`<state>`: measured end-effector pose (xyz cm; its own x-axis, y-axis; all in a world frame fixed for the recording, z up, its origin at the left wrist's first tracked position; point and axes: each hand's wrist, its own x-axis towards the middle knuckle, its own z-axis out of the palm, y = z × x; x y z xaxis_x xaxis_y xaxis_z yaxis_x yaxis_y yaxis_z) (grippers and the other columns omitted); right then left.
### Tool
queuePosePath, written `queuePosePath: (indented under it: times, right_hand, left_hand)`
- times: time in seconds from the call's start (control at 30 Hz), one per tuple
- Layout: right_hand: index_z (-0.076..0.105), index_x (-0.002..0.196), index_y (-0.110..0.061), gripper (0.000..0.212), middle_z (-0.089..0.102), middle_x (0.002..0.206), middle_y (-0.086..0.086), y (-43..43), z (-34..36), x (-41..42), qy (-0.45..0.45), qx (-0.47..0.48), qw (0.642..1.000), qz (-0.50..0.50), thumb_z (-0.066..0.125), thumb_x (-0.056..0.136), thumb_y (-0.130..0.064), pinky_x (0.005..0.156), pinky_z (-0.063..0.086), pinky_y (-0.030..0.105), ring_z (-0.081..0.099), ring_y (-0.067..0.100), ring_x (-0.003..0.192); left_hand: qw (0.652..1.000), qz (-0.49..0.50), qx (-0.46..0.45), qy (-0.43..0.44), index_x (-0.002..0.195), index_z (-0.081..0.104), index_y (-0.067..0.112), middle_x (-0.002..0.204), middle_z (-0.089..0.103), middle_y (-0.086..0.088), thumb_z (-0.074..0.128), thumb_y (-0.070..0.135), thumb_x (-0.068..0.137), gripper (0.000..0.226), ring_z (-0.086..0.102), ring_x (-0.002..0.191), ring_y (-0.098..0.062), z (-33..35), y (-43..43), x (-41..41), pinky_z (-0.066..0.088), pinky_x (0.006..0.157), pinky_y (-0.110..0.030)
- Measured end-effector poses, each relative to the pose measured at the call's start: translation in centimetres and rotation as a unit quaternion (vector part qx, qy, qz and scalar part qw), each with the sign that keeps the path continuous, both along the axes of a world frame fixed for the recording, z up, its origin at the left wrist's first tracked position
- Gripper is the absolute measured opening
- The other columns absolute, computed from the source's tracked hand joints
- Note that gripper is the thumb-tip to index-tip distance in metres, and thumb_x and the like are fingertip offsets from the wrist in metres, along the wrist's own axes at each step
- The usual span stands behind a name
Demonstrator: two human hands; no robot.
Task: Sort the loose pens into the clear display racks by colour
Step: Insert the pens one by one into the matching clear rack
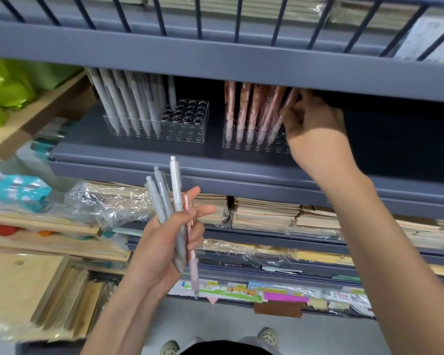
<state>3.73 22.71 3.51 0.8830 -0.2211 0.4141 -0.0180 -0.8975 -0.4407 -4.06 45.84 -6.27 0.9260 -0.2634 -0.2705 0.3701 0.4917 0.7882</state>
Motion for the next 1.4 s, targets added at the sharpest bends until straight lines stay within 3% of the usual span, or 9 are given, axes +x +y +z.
queuePosePath:
  times: [0.13,0.33,0.47,0.7,0.77,0.9,1.0,1.23,1.4]
  right_hand:
    - [0.05,0.118,-0.011,0.025,0.064,0.103,0.015,0.4,-0.3,0.4,0.012,-0.032,0.999,-0.018,0.04,0.102,-0.025,0.071,0.029,0.03,0.035,0.023,0.071]
    - [0.05,0.116,-0.009,0.023,0.063,0.1,0.019,1.1,-0.4,0.5,0.004,-0.051,0.998,-0.028,0.041,0.1,-0.023,0.071,0.034,0.032,0.052,0.037,0.084]
    - [0.051,0.116,-0.006,0.024,0.062,0.099,0.022,1.8,-0.2,0.5,0.015,-0.053,0.997,-0.053,0.043,0.1,-0.023,0.071,0.034,0.033,0.048,0.034,0.081]
    - [0.045,0.14,-0.012,0.045,0.067,0.113,0.008,2.1,-0.8,0.3,0.006,0.017,0.995,-0.096,0.052,0.097,-0.022,0.082,0.035,0.026,0.054,0.035,0.109]
    - [0.045,0.141,-0.012,0.05,0.069,0.105,0.002,2.5,-1.1,-0.6,-0.052,0.079,0.99,-0.103,0.057,0.093,-0.019,0.087,0.041,0.022,0.06,0.023,0.105]
    - [0.063,0.117,-0.017,0.035,0.063,0.079,-0.018,5.4,-1.8,-2.9,-0.177,0.181,0.962,-0.106,0.055,0.082,-0.017,0.067,0.041,0.001,0.058,-0.014,0.069]
    - [0.07,0.091,-0.028,0.011,0.07,0.075,-0.011,9.0,-2.5,-4.1,-0.102,0.243,0.964,-0.023,0.062,0.086,-0.022,0.075,0.057,0.027,0.067,0.004,0.073]
    - [0.078,0.087,-0.018,0.006,0.075,0.081,-0.009,16.0,-3.5,-4.9,0.142,0.293,0.92,0.219,0.074,0.085,-0.022,0.069,0.05,0.013,0.064,-0.002,0.073]
    - [0.078,0.091,-0.015,0.009,0.076,0.086,0.002,17.2,-3.5,-4.7,0.227,0.291,0.888,0.276,0.071,0.088,-0.021,0.077,0.054,0.024,0.065,0.004,0.077]
  left_hand:
    - [1.0,-0.001,0.008,-0.007,0.125,0.06,0.004,0.117,0.073,-0.014,0.061,0.018,0.089,0.038,0.052,0.047,-0.008,0.0,1.1,-0.2,0.047,0.044,-0.016]
    - [1.0,-0.014,-0.004,-0.003,0.115,0.052,0.006,0.121,0.072,-0.01,0.062,0.023,0.091,0.031,0.06,0.05,-0.012,0.1,3.4,-0.1,0.051,0.045,-0.02]
    - [1.0,-0.016,0.015,-0.013,0.105,0.051,0.009,0.116,0.073,-0.015,0.06,0.023,0.094,0.02,0.057,0.047,-0.012,0.1,5.2,0.2,0.049,0.044,-0.02]
    - [1.0,0.013,0.021,-0.006,0.098,0.059,0.01,0.106,0.074,-0.021,0.072,0.026,0.084,0.025,0.052,0.044,-0.012,-0.5,8.7,0.7,0.043,0.039,-0.02]
    - [1.0,0.015,0.027,0.003,0.097,0.066,0.012,0.104,0.074,-0.021,0.076,0.032,0.08,0.027,0.055,0.045,-0.013,-0.8,9.6,0.8,0.044,0.038,-0.021]
    - [0.999,-0.002,0.04,-0.006,0.076,0.074,0.025,0.106,0.074,-0.019,0.071,0.037,0.085,0.016,0.049,0.042,-0.01,-1.1,10.7,0.6,0.039,0.036,-0.019]
    - [0.999,-0.007,0.042,-0.017,0.093,0.065,0.009,0.106,0.074,-0.019,0.063,0.036,0.091,0.027,0.04,0.038,-0.008,-1.2,11.2,0.6,0.034,0.034,-0.017]
    - [0.997,-0.03,0.046,-0.058,0.109,0.054,-0.013,0.076,0.073,-0.014,0.06,0.032,0.09,0.049,0.034,0.035,-0.011,-0.5,11.5,0.8,0.032,0.034,-0.018]
    - [0.993,-0.059,0.034,-0.093,0.087,0.075,0.02,0.094,0.074,-0.026,0.056,0.034,0.093,0.024,0.039,0.035,-0.012,-0.3,11.0,0.6,0.035,0.035,-0.02]
